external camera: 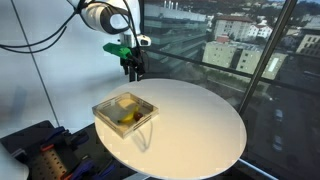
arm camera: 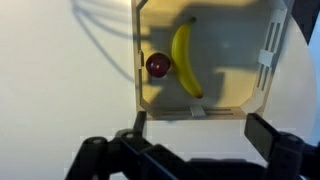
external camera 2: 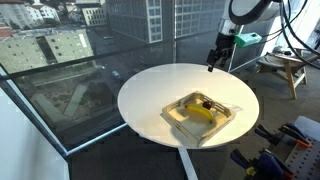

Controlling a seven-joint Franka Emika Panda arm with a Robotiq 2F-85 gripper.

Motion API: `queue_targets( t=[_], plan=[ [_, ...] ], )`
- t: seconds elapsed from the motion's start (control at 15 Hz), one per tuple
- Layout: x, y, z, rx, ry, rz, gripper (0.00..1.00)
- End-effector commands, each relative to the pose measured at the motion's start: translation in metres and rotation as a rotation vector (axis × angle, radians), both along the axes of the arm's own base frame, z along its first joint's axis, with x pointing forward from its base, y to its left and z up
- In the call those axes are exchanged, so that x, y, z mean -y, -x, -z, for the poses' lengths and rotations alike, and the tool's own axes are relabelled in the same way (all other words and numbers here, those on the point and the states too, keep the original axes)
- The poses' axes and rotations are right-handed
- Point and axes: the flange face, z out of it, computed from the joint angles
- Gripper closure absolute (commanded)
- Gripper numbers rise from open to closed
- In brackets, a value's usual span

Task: Put the plum in the crate

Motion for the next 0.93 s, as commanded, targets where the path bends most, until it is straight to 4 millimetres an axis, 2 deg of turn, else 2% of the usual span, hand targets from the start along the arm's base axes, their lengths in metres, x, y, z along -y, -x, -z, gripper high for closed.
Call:
queue_targets(
  t=[0.0, 0.87],
  plan=[
    [-0.007, 0.016, -0.016, 0.004, 0.002, -0.004, 0.0],
    [-0.025, 0.049, -0.047, 0.028, -0.002, -0.037, 0.0]
  ],
)
